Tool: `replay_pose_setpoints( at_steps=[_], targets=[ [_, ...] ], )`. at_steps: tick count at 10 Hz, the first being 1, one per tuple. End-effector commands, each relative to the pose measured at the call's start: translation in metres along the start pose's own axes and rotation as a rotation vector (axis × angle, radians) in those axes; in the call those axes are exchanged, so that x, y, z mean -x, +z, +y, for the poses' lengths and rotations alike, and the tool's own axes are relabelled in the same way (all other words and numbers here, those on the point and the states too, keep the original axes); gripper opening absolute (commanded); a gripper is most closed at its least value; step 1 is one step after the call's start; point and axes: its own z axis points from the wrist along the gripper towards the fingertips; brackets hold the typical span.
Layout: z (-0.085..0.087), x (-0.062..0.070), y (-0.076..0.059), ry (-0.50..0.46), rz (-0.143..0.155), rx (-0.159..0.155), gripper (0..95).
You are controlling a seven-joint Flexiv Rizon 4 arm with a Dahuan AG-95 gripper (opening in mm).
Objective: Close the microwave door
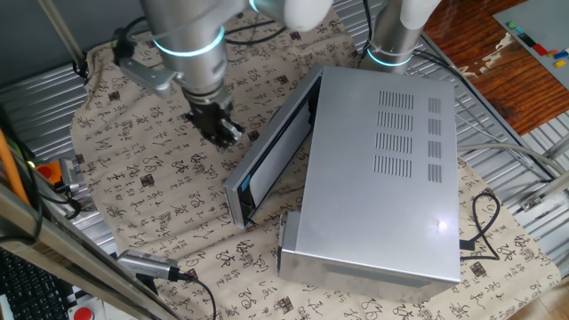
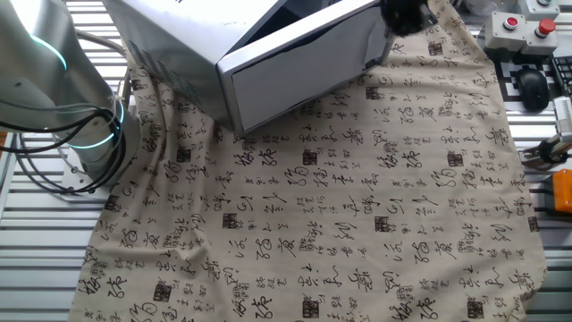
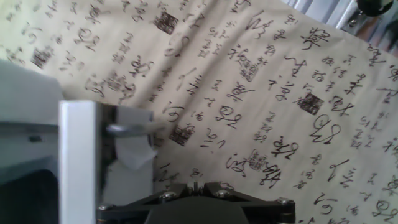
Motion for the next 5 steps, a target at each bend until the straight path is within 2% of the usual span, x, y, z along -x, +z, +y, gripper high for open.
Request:
replay_pose_setpoints(
  at_steps=[1, 3, 5],
  targets=[
    [0.0145, -0.0010, 0.0014, 0.039, -0.001, 0.000, 0.0],
    [0.0215, -0.0020, 0.0010, 0.056, -0.001, 0.000, 0.0],
    [0.0215, -0.0020, 0.0010, 0.048, 0.011, -0.002, 0.0]
  ],
)
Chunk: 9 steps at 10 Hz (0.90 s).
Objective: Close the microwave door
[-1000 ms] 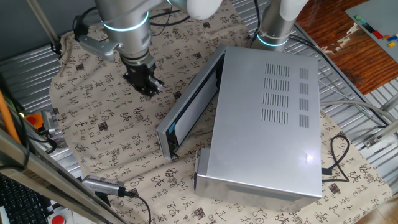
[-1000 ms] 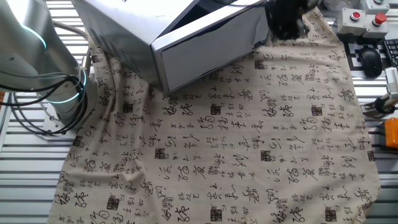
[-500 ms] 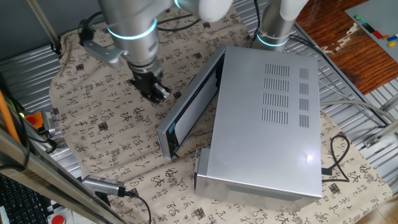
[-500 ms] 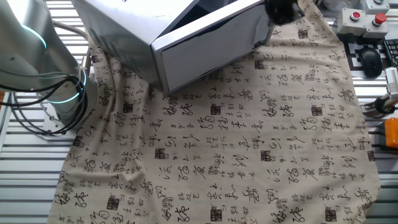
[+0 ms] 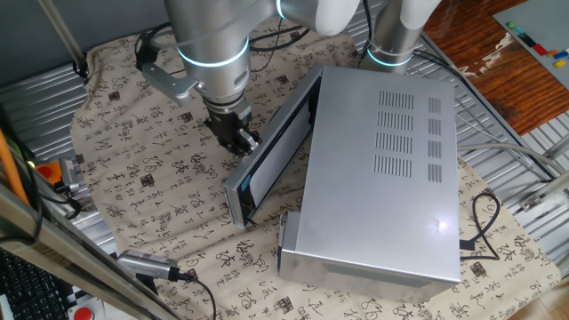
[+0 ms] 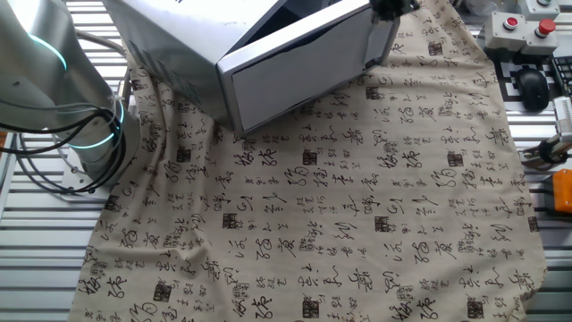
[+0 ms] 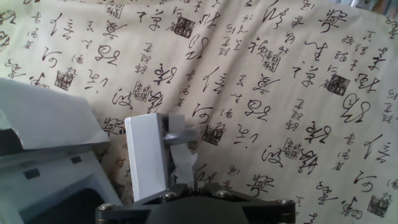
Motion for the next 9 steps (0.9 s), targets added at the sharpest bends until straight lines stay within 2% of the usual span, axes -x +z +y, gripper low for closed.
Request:
replay_pose_setpoints(
  at_steps=[1, 3, 6, 7, 8, 9],
  targets=[
    [0.000, 0.000, 0.000, -0.055, 0.016, -0.010, 0.0],
    [0.000, 0.000, 0.000, -0.131, 0.006, 0.005, 0.0],
    [0.001, 0.001, 0.000, -0.119, -0.008, 0.032, 0.0],
    [0.008, 0.004, 0.000, -0.109, -0.014, 0.045, 0.0],
    [0.012, 0.004, 0.000, -0.105, -0.015, 0.046, 0.0],
    [0.023, 0.005, 0.002, -0.086, -0.014, 0.045, 0.0]
  ],
)
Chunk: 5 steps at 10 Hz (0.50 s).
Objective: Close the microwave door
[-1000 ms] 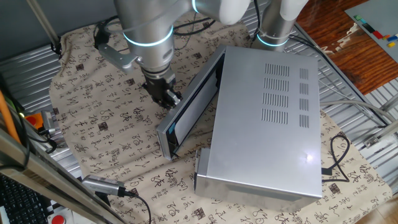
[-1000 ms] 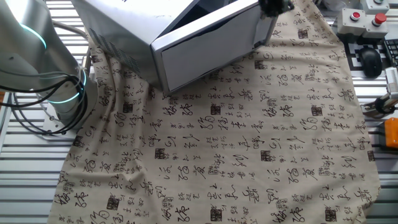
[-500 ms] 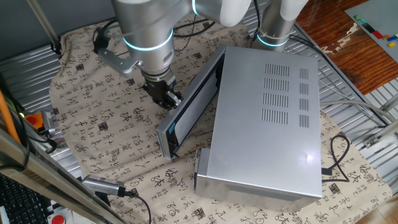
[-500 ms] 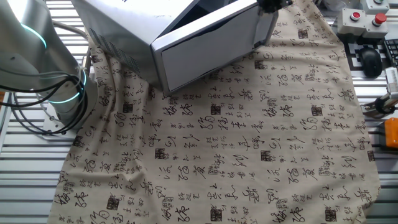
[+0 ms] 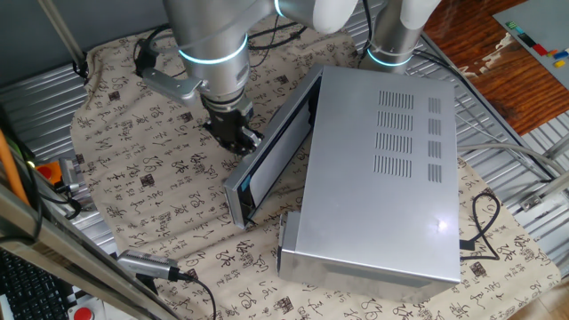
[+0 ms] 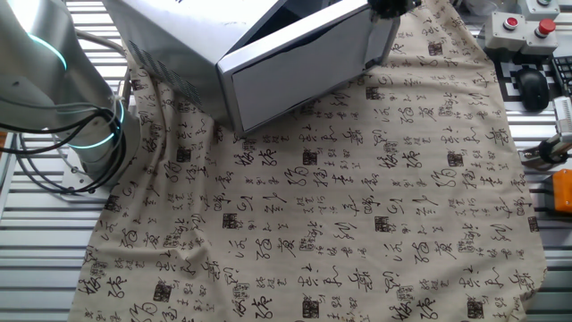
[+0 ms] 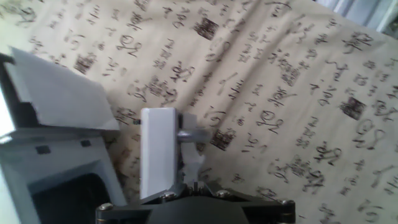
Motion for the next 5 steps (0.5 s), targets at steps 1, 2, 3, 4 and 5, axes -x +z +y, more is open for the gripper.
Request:
replay_pose_setpoints(
  at_steps=[1, 2, 3, 4, 5],
  targets=[
    [0.016, 0.005, 0.002, 0.062, 0.013, -0.010, 0.0],
    [0.018, 0.005, 0.002, 0.064, 0.014, -0.010, 0.0],
    [0.030, 0.003, 0.003, 0.082, 0.013, -0.010, 0.0],
    [0.042, 0.000, 0.004, 0.103, 0.012, -0.011, 0.0],
    [0.050, -0.003, 0.005, 0.115, 0.012, -0.014, 0.0]
  ],
)
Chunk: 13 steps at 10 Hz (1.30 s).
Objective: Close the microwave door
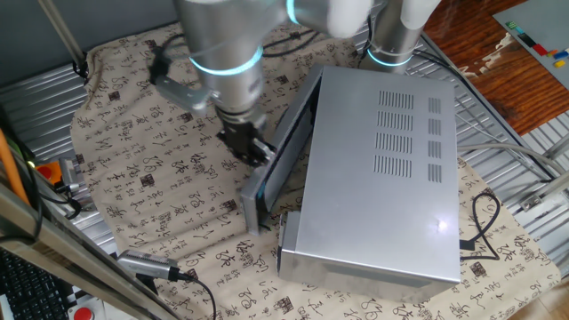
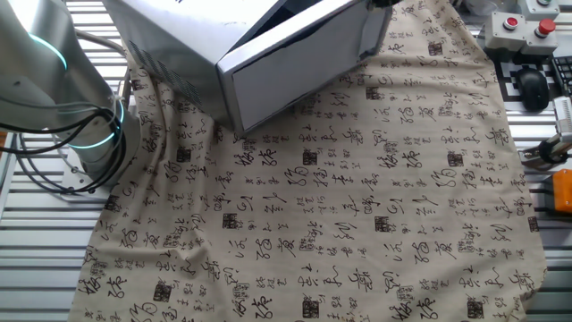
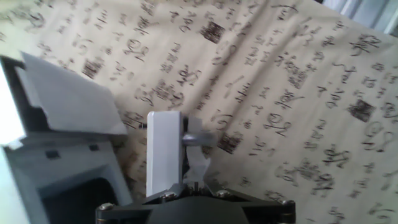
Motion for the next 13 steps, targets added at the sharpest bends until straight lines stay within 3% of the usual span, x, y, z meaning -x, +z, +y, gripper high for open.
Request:
replay_pose_setpoints(
  at_steps=[1, 6, 9, 13],
  targets=[
    [0.018, -0.007, 0.002, 0.035, -0.004, -0.004, 0.0],
    [0.018, -0.007, 0.002, -0.028, -0.007, -0.019, 0.0],
    [0.018, -0.007, 0.002, -0.025, -0.014, -0.001, 0.0],
    [0.044, -0.001, 0.005, 0.008, -0.005, -0.001, 0.0]
  ],
)
